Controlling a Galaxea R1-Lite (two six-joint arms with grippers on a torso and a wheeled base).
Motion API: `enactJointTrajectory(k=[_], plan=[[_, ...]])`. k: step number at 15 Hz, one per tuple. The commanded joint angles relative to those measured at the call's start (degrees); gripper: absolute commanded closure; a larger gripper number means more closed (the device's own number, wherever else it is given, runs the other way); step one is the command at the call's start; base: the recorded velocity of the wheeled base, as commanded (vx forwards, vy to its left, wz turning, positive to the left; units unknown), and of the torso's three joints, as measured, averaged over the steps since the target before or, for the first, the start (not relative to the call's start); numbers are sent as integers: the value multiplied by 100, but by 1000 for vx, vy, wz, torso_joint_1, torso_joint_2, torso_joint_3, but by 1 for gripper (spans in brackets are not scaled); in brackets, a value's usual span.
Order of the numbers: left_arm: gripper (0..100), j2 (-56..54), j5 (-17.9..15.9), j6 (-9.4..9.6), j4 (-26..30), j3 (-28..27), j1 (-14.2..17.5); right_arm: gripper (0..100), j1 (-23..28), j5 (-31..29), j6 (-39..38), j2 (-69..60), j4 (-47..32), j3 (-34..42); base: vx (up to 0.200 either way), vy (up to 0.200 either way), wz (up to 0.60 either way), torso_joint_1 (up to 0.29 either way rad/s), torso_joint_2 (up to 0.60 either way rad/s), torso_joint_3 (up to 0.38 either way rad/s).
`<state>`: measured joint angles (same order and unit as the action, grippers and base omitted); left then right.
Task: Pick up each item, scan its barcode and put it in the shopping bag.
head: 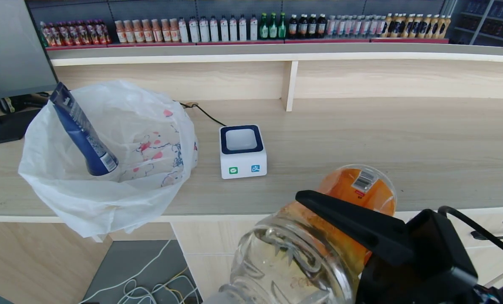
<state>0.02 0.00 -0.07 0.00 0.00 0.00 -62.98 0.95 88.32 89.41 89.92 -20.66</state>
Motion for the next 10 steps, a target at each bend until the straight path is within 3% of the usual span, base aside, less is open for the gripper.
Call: enactJointTrajectory(k=[1, 10], plan=[[0, -2, 0, -1, 0, 0, 0, 100, -30, 54, 317, -72, 8, -228, 0, 0, 0, 0, 0, 0], [0, -2, 0, -1, 0, 0, 0, 100, -514, 72, 1267, 59, 8, -298, 0, 0, 0, 0, 0, 0]])
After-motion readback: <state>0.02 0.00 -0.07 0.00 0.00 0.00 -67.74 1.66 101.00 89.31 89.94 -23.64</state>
